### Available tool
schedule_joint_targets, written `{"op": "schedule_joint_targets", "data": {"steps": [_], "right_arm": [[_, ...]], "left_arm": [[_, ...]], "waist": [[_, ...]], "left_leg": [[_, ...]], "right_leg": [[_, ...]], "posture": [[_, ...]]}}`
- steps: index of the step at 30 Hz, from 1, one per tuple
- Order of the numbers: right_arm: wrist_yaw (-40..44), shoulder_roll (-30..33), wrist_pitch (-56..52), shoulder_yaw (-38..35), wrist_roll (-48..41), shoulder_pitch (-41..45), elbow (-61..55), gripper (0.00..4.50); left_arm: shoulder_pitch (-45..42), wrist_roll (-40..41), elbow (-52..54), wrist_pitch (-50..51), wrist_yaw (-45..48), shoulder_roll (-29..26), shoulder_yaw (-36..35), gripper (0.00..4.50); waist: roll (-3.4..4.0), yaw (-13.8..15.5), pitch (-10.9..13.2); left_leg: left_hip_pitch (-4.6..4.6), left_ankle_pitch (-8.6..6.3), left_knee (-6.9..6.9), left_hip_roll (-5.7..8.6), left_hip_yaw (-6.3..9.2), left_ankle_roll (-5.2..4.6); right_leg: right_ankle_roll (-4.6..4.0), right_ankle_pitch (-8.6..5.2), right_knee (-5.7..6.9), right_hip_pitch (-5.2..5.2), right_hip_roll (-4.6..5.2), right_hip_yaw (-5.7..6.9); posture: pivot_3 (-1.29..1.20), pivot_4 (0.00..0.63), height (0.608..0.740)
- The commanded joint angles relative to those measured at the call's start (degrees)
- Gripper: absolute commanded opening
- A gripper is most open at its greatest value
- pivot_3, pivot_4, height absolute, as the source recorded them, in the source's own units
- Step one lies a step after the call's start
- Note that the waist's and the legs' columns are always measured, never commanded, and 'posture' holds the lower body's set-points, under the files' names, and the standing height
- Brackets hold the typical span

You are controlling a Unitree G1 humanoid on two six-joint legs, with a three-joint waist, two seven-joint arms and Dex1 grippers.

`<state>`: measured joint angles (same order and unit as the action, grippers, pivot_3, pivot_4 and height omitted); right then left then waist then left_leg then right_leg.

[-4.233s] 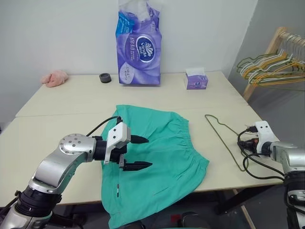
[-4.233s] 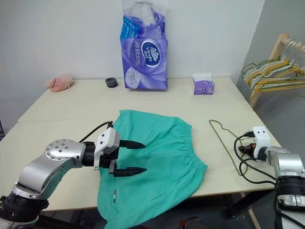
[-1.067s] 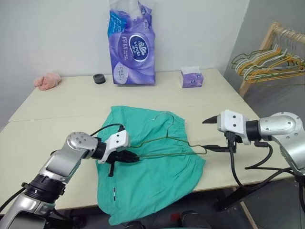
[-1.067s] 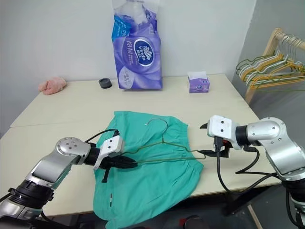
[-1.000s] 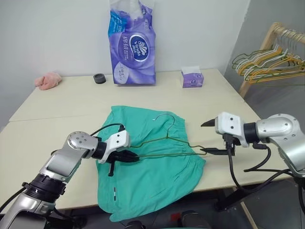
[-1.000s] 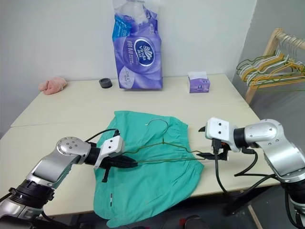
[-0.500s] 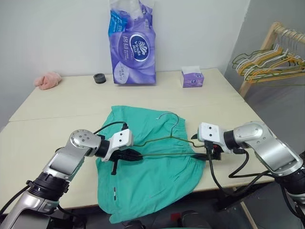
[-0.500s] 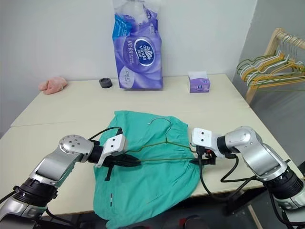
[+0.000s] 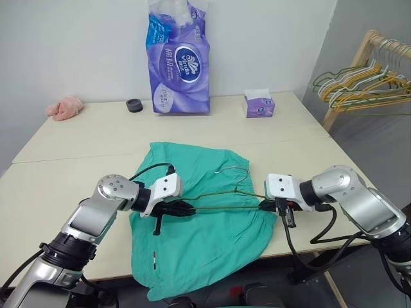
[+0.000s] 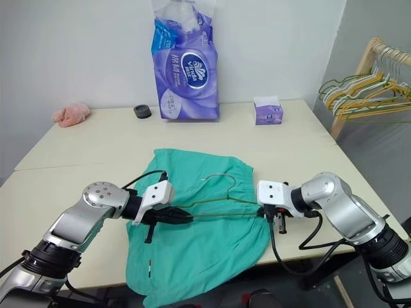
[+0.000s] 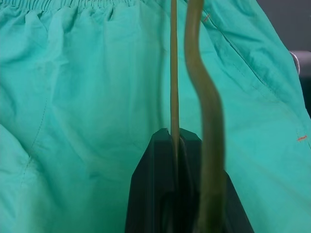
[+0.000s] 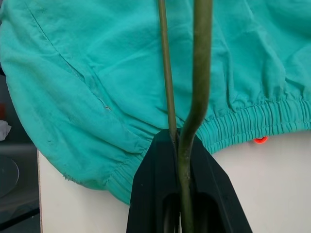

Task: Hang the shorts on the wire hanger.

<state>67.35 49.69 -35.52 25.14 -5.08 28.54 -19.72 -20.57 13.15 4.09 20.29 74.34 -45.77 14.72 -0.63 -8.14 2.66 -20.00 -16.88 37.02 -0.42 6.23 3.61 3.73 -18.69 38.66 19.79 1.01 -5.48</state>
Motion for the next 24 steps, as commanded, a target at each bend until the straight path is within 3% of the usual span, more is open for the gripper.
{"op": "schedule_joint_targets", "data": {"steps": [1,4,10,16,19,24], "right_arm": [[0.0,0.8,0.8,-1.0,0.7,0.0,-0.7,0.01],[0.1,1.0,-0.3,-2.2,-0.4,-0.2,-0.9,0.0],[-1.1,3.3,-5.4,-9.3,-4.4,-4.8,-1.7,0.0],[-2.8,5.1,-12.9,-19.3,-11.3,-12.8,-4.3,0.0],[-6.3,2.7,-19.6,-28.6,-16.3,-18.3,-3.5,0.0],[-12.6,-2.0,-26.8,-37.5,-20.4,-24.9,-3.0,0.0]], "left_arm": [[-0.8,0.6,1.1,-0.9,-1.0,0.8,-1.7,0.0],[-1.4,0.2,-1.7,-2.8,-3.5,2.7,-2.8,0.76],[-1.8,3.9,-7.5,-1.9,-15.1,8.5,-13.7,2.52],[-1.7,10.1,-10.1,4.3,-19.5,9.1,-23.0,2.52],[2.2,12.2,-7.2,4.9,-12.1,4.8,-22.8,2.52],[4.8,14.8,-2.4,5.9,-7.1,1.9,-21.8,2.52]], "waist": [[0.0,0.0,0.0],[-0.02,0.1,0.0],[-0.07,0.1,0.0],[-0.08,0.1,0.0],[-0.09,-0.1,0.0],[-0.2,0.3,0.0]], "left_leg": [[0.0,0.0,0.0,0.0,0.0,0.0],[0.0,0.0,0.02,0.0,0.02,0.0],[-0.01,0.0,0.04,0.0,0.16,0.0],[0.0,0.0,0.02,-0.03,0.2,0.0],[-0.01,0.0,-0.01,-0.02,0.16,0.0],[0.01,0.0,0.02,0.0,0.01,0.02]], "right_leg": [[0.0,0.0,0.0,0.0,0.0,0.0],[0.0,0.0,0.0,-0.01,0.01,0.01],[0.0,0.0,0.0,-0.02,0.04,0.0],[0.0,0.01,0.02,-0.01,0.04,-0.01],[0.0,0.0,0.02,0.0,0.03,-0.02],[0.0,0.0,0.03,-0.04,0.03,-0.01]], "posture": [[-0.15,0.0,0.74],[-0.15,0.0,0.74],[-0.16,0.0,0.74],[-0.16,0.002,0.74],[-0.16,0.002,0.74],[-0.16,0.002,0.74]]}}
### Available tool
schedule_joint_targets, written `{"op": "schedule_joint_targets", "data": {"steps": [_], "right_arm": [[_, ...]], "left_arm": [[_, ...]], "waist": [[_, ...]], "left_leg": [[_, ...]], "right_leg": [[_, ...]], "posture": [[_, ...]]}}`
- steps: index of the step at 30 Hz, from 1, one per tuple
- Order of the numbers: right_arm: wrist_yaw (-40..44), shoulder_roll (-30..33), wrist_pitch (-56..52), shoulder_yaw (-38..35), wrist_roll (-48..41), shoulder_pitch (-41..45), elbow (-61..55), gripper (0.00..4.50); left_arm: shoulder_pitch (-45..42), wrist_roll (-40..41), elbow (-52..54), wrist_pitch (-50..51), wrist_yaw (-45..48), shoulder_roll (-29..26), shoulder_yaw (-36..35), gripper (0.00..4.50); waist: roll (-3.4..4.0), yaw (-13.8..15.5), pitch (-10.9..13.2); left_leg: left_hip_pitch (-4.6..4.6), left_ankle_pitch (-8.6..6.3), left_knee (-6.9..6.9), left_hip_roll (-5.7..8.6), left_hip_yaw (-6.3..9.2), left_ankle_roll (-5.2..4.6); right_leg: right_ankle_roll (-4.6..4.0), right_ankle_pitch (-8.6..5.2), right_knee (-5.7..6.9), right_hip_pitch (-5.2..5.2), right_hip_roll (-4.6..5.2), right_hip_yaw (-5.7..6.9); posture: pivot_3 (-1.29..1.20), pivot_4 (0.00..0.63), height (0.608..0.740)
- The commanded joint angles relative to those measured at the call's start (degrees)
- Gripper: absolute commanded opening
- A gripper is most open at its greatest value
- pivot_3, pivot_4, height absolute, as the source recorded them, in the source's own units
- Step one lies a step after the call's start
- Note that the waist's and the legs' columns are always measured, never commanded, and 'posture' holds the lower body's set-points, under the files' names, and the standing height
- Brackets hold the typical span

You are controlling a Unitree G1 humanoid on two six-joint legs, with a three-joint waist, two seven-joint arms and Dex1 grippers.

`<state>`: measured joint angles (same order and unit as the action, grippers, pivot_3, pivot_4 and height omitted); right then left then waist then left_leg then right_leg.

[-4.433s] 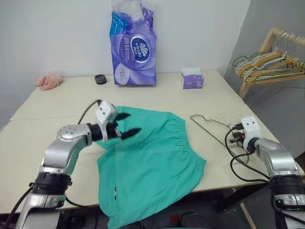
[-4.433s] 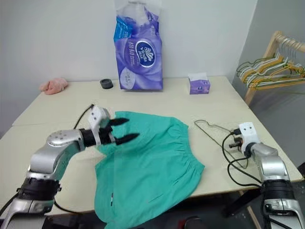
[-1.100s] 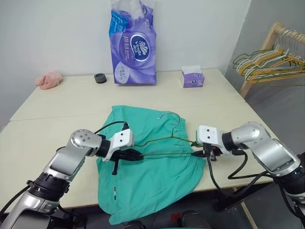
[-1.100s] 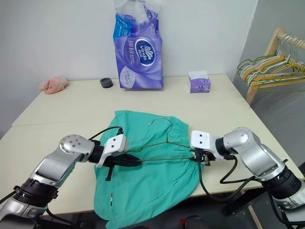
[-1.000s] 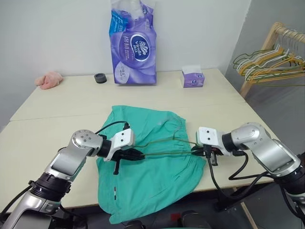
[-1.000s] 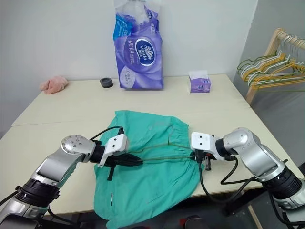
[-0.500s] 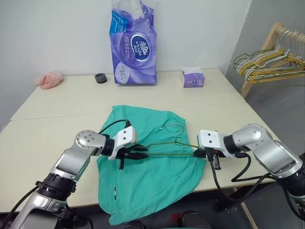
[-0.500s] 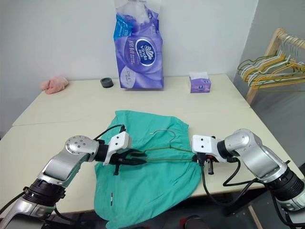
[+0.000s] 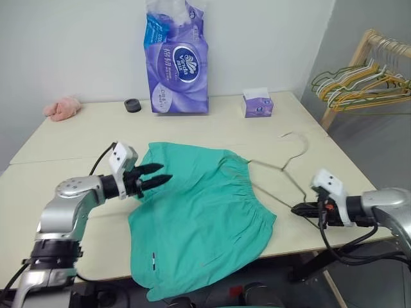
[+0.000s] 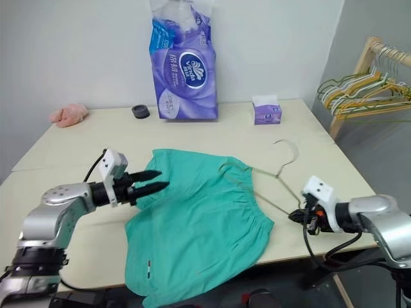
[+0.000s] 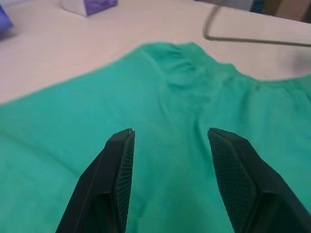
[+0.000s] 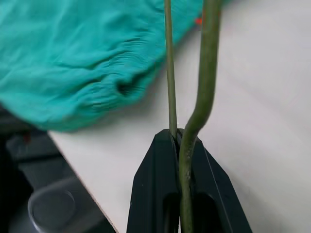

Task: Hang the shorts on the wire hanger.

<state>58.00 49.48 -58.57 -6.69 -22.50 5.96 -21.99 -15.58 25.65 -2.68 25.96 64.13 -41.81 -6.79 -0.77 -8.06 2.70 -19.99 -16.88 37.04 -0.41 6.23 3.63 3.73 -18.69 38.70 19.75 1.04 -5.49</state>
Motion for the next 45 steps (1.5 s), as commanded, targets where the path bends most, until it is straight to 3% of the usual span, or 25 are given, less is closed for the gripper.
{"op": "schedule_joint_targets", "data": {"steps": [1,6,15,30,37,45], "right_arm": [[-4.0,-2.0,-4.7,-6.9,-3.5,-4.0,-0.9,0.0],[-5.0,-0.5,-7.6,-8.7,-5.7,-10.8,-1.8,0.0],[-2.6,3.3,-7.5,-7.9,-9.2,-15.1,-1.3,0.0],[0.5,8.1,-6.0,-4.3,-13.3,-9.7,1.2,0.0],[0.5,8.6,-3.7,3.5,-11.0,-4.9,5.8,0.0],[1.0,9.8,-4.0,0.7,-12.7,-1.4,10.4,0.0]], "left_arm": [[0.0,2.6,5.0,0.5,4.1,-2.6,-0.1,2.52],[-2.1,1.0,2.0,-0.2,5.2,-4.5,0.4,2.52],[-5.7,-0.5,-3.4,-1.3,7.3,-6.5,1.0,2.52],[-5.3,-0.9,-4.7,-1.9,6.4,-7.1,-0.2,2.52],[-4.8,-0.7,-4.2,-1.9,6.8,-7.1,0.4,2.52],[-3.9,0.4,-2.9,-0.8,7.0,-6.7,0.4,2.52]], "waist": [[-0.07,0.4,0.0],[0.02,0.3,0.0],[0.03,-0.2,0.1],[0.0,0.1,0.1],[0.0,0.0,0.1],[0.01,0.1,0.1]], "left_leg": [[0.0,0.0,-0.01,0.0,0.02,0.0],[0.03,0.0,-0.02,0.03,-0.05,0.0],[0.02,-0.01,-0.06,-0.03,-0.08,-0.01],[0.01,-0.01,-0.05,-0.04,-0.06,-0.01],[0.02,-0.01,-0.05,-0.04,-0.07,0.0],[0.01,-0.01,-0.04,-0.04,-0.06,0.0]], "right_leg": [[0.0,0.0,-0.01,-0.03,0.0,0.05],[0.03,-0.02,-0.02,-0.05,-0.02,0.01],[0.2,-0.18,-0.04,-0.01,-0.1,-0.01],[0.22,-0.19,-0.04,-0.01,-0.09,0.0],[0.22,-0.19,-0.05,-0.01,-0.09,-0.01],[0.21,-0.18,-0.04,0.0,-0.06,0.01]], "posture": [[-0.16,0.002,0.74],[-0.17,0.002,0.74],[-0.17,0.0,0.74],[-0.15,0.0,0.74],[-0.14,0.0,0.74],[-0.14,0.0,0.74]]}}
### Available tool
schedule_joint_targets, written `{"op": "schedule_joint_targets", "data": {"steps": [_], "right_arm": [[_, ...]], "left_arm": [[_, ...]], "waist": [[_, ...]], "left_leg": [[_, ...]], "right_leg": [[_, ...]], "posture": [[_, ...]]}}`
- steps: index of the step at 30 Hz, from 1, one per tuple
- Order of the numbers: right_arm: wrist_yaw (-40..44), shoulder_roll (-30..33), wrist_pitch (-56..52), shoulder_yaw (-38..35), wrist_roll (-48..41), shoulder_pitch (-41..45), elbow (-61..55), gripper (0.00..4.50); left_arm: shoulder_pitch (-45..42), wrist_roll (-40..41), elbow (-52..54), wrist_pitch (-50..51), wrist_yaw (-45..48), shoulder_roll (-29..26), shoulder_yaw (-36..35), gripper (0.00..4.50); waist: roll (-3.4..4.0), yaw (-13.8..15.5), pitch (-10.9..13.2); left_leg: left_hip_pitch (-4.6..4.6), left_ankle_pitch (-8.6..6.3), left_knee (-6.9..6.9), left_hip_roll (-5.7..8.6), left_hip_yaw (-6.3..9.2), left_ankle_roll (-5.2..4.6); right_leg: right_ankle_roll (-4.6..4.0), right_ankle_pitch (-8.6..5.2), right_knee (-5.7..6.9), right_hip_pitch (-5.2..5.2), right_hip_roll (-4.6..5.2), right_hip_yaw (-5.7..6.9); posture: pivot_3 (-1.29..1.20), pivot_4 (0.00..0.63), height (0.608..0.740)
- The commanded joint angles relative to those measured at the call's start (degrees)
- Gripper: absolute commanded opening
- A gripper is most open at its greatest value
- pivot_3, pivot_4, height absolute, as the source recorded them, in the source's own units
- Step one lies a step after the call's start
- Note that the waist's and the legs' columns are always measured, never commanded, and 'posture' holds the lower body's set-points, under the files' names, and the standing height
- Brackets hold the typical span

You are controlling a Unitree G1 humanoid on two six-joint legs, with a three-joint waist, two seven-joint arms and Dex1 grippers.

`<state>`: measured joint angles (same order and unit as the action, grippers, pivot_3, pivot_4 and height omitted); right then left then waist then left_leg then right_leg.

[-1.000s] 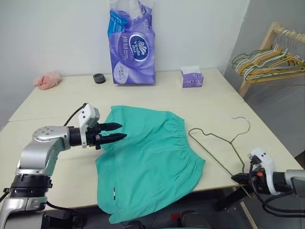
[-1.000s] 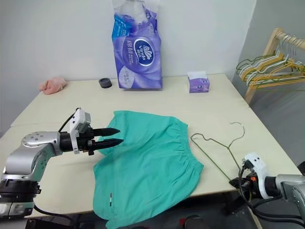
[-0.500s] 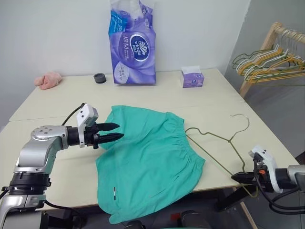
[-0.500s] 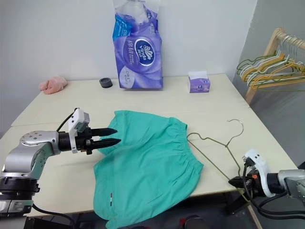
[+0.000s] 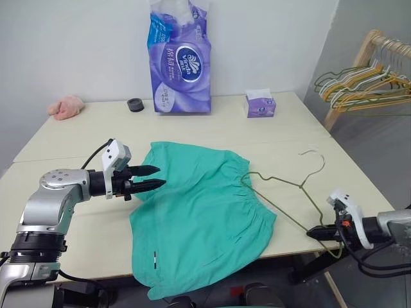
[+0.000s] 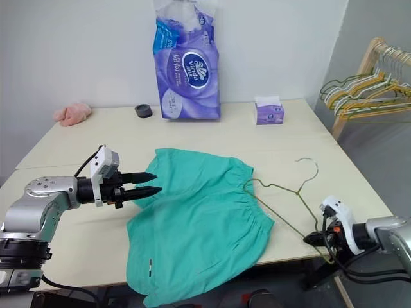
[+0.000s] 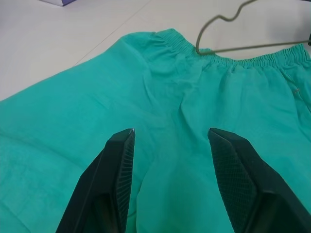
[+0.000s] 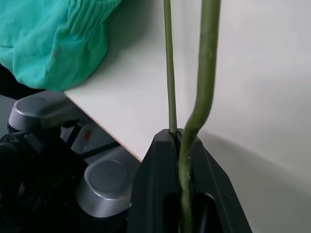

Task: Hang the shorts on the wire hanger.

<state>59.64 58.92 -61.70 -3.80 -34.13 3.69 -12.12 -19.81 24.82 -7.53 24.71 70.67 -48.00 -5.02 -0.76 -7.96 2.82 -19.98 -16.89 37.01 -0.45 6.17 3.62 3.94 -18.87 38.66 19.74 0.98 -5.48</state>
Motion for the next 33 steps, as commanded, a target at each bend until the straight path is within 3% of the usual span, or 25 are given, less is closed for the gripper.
{"op": "schedule_joint_targets", "data": {"steps": [1,10,20,27,33], "right_arm": [[-0.8,0.3,-1.2,-2.3,-1.1,0.7,0.8,0.0],[-3.4,-2.1,-1.5,-0.1,-0.4,-0.4,1.9,0.0],[-1.1,-1.1,-5.3,0.1,-5.3,-1.3,-3.6,0.0],[-3.3,-6.3,-9.5,11.1,-1.8,12.2,6.6,0.0],[-2.1,-9.3,-10.7,15.5,-0.5,20.2,13.7,0.0]], "left_arm": [[0.6,1.3,2.2,0.6,0.5,-0.5,-1.3,2.52],[0.2,0.9,2.7,0.6,0.7,0.6,0.3,2.52],[0.3,0.7,2.5,0.3,0.7,0.8,0.4,2.52],[-0.7,0.3,1.6,-0.3,0.4,1.5,0.5,2.52],[-0.9,0.3,1.8,-0.2,0.2,1.7,0.5,2.52]], "waist": [[0.0,0.0,0.0],[0.0,0.0,0.0],[0.0,0.0,0.0],[0.01,-0.2,0.0],[0.02,0.0,0.0]], "left_leg": [[0.0,0.0,0.0,0.0,0.0,0.0],[0.0,0.0,0.0,0.0,-0.01,0.0],[0.0,0.0,0.0,0.0,-0.01,0.0],[0.01,0.0,-0.01,-0.02,0.0,0.0],[-0.08,0.0,0.0,0.0,0.03,0.0]], "right_leg": [[0.0,0.0,0.0,0.0,0.0,0.0],[-0.02,0.01,0.01,0.0,0.0,-0.01],[0.0,0.0,0.01,0.0,-0.01,-0.01],[-0.15,0.08,0.02,0.03,-0.04,-0.02],[-0.24,0.14,0.03,0.14,0.0,-0.02]], "posture": [[-0.14,0.0,0.74],[-0.15,0.0,0.74],[-0.14,0.0,0.74],[-0.14,0.0,0.74],[-0.11,0.0,0.74]]}}
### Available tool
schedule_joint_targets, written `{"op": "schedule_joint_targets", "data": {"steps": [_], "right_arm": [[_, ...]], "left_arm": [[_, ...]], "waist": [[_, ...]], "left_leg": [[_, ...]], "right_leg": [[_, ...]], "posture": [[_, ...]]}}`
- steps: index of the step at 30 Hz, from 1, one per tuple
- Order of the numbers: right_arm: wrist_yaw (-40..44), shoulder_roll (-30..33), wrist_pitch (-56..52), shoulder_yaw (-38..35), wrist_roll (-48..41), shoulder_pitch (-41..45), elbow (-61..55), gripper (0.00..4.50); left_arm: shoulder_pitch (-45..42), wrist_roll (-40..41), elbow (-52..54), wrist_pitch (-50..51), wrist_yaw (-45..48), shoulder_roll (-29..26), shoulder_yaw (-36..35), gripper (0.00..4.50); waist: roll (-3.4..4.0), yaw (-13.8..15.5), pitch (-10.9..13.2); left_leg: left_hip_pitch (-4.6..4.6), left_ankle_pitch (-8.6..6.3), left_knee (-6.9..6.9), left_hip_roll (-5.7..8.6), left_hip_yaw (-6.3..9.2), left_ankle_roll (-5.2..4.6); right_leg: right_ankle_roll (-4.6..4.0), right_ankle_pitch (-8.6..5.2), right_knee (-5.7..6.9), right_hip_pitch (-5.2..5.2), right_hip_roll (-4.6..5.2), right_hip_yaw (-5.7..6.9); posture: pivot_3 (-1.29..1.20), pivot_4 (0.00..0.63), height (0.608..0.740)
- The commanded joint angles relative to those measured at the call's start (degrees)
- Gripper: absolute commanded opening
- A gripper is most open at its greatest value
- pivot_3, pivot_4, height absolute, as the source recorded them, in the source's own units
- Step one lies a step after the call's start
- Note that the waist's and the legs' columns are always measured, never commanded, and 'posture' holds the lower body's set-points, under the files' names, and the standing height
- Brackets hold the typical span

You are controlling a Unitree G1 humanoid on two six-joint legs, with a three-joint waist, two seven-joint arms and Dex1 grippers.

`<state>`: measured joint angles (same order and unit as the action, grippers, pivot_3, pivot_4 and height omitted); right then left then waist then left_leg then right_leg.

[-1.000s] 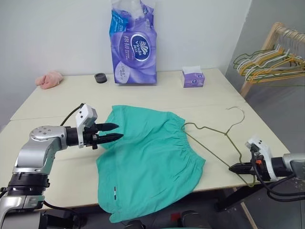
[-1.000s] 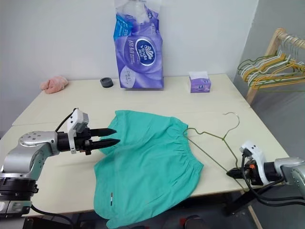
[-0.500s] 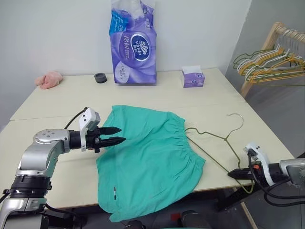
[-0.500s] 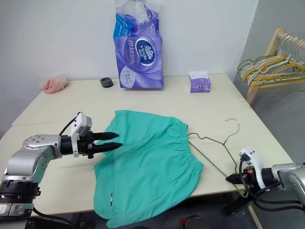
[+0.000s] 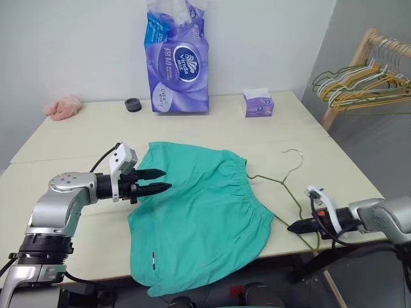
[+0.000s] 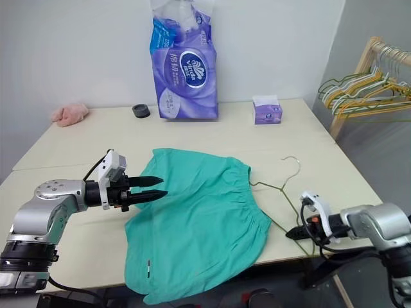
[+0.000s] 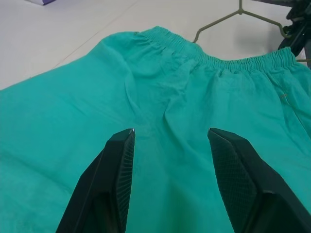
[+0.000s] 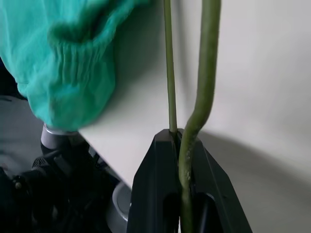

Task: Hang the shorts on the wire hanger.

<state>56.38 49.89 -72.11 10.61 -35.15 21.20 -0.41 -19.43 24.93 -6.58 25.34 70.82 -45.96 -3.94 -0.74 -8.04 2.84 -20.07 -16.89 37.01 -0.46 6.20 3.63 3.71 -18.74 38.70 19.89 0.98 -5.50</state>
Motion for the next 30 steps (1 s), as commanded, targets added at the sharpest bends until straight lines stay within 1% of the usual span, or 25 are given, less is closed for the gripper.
{"op": "schedule_joint_targets", "data": {"steps": [1,5,7,11,15,17,19,21,24,25,30], "right_arm": [[1.8,-1.5,-0.3,2.5,1.0,4.9,3.9,0.0],[2.7,-5.4,2.0,7.2,4.3,10.9,10.7,0.0],[2.0,-7.6,3.2,7.5,5.4,12.4,12.5,0.0],[0.6,-11.5,3.8,4.8,5.3,14.1,11.8,0.0],[-0.8,-12.9,3.5,2.0,4.9,14.2,10.5,0.0],[-1.9,-13.9,3.7,-0.2,4.0,14.3,7.9,0.0],[-3.3,-15.2,3.3,-2.5,3.1,14.2,5.7,0.0],[-4.2,-15.5,4.2,-3.2,3.2,13.5,2.6,0.0],[-6.5,-16.0,7.1,-3.0,5.1,13.0,-1.4,0.0],[-7.0,-15.4,9.2,-1.6,6.8,13.0,-2.6,0.0],[-5.4,-11.7,18.5,6.2,13.5,11.9,-9.1,0.0]], "left_arm": [[-1.1,0.3,1.2,-0.8,0.0,-0.3,-0.8,2.52],[-0.8,0.5,1.9,-0.6,-0.6,0.0,-1.1,2.52],[-0.7,0.6,2.2,-0.5,-1.0,0.2,-1.2,2.52],[-0.3,0.7,2.6,-0.1,-1.9,0.3,-1.5,2.52],[-0.1,0.7,2.4,-0.3,-2.9,0.6,-2.0,2.52],[-3.0,0.9,-0.9,0.5,-7.3,2.2,-4.1,2.52],[-5.2,1.5,-3.4,1.6,-9.9,3.3,-5.8,2.87],[-6.6,1.8,-4.3,1.3,-10.7,3.7,-6.7,3.32],[-9.4,2.9,-5.4,2.0,-10.4,3.4,-7.4,4.25],[-10.8,3.4,-5.7,2.4,-9.9,3.1,-7.6,4.49],[-15.9,4.5,-4.6,2.9,-4.0,0.8,-5.8,4.49]], "waist": [[0.0,0.1,0.0],[0.0,0.0,0.0],[0.0,0.1,0.0],[-0.01,0.0,0.0],[0.0,0.1,0.0],[0.0,0.2,0.0],[-0.02,0.2,0.0],[-0.01,0.1,0.0],[-0.01,0.1,0.0],[-0.01,0.0,0.0],[0.0,-0.1,0.0]], "left_leg": [[-0.01,0.0,0.01,0.01,0.01,0.0],[0.02,0.0,0.02,0.01,0.0,0.0],[0.01,0.0,0.0,0.0,0.01,0.0],[-0.23,0.01,0.04,-0.01,0.18,0.0],[-0.29,0.01,0.08,0.0,0.26,0.01],[-0.3,0.01,0.09,0.01,0.27,0.01],[-0.33,0.02,0.15,0.02,0.36,0.02],[-0.39,0.02,0.18,0.03,0.49,0.02],[-0.46,0.02,0.16,0.04,0.57,0.02],[-0.51,0.02,0.16,0.04,0.59,0.03],[-0.68,0.05,0.2,0.11,0.65,0.08]], "right_leg": [[0.0,0.0,0.0,0.01,0.01,0.01],[0.0,0.01,0.1,0.03,-0.01,0.01],[-0.01,0.0,0.15,0.08,-0.01,0.01],[-0.02,0.01,0.21,0.3,0.0,0.01],[-0.02,0.01,0.26,0.35,0.06,0.01],[-0.02,0.01,0.26,0.34,0.08,0.01],[-0.01,0.02,0.28,0.34,0.08,0.11],[-0.01,0.02,0.29,0.34,0.04,0.21],[-0.02,0.02,0.27,0.4,0.07,0.2],[-0.02,0.02,0.27,0.43,0.08,0.21],[-0.02,0.02,0.28,0.57,0.09,0.28]], "posture": [[-0.11,0.0,0.74],[-0.1,0.0,0.74],[-0.09,0.0,0.74],[-0.09,0.0,0.74],[-0.09,0.0,0.74],[-0.08,0.0,0.74],[-0.09,0.0,0.74],[-0.09,0.0,0.74],[-0.1,0.0,0.74],[-0.1,0.0,0.74],[-0.11,0.0,0.74]]}}
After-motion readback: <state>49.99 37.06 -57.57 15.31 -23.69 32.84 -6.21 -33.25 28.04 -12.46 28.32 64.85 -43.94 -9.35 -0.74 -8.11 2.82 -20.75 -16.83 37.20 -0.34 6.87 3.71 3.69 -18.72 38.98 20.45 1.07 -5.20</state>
